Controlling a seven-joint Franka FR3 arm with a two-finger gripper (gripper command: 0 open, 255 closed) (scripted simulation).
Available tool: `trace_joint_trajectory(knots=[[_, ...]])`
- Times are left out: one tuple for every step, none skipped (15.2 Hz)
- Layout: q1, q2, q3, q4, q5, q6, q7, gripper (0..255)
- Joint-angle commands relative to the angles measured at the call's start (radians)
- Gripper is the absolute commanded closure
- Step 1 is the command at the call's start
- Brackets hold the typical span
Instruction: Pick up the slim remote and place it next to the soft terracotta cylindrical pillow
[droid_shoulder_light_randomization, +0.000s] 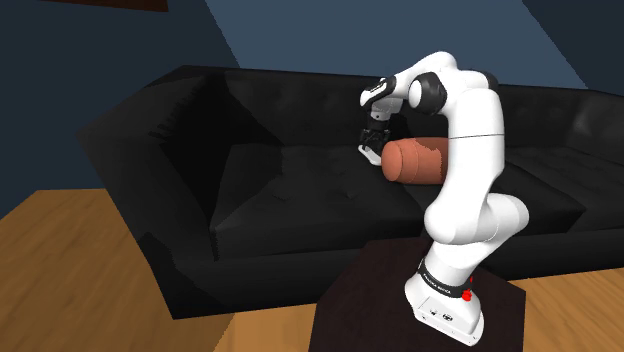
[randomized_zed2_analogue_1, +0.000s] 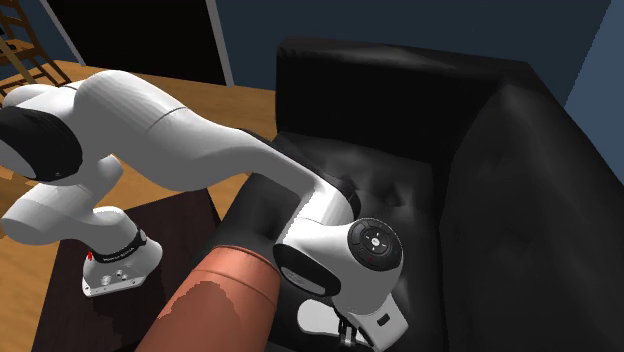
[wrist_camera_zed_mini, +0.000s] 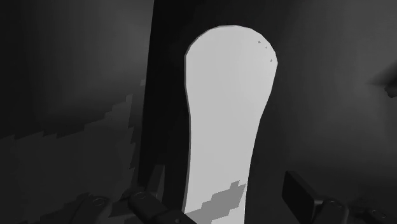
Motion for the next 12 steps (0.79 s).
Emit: trace_joint_trajectory(knots=[[0.001,-0.014,-0.002,0.013,-0.004,-0.027,0.002,0],[0.001,-0.027,-0.004,0.028,-0.007,-0.054,0.004,0],[0.001,-0.038,-0.006,0.045,-0.010,-0.082,0.006,0],[0.001,-0.047,-0.007,0.059,-0.012,-0.105,0.008,0],[0.001,-0.047,-0.007,0.059,-0.012,-0.105,0.008,0],[0.001,-0.047,-0.007,0.059,-0.012,-0.105,0.008,0],[0.001,-0.047,-0.007,0.059,-0.012,-0.105,0.008,0],[0.001,-0.047,-0.007,0.059,-0.012,-0.105,0.008,0],[0.001,-0.047,-0.007,0.059,-0.012,-0.105,0.008,0],[0.001,-0.047,-0.007,0.059,-0.012,-0.105,0.008,0],[0.001,-0.047,-0.007,0.059,-0.012,-0.105,0.008,0],[0.001,-0.047,-0.007,0.059,-0.012,-0.105,0.008,0]])
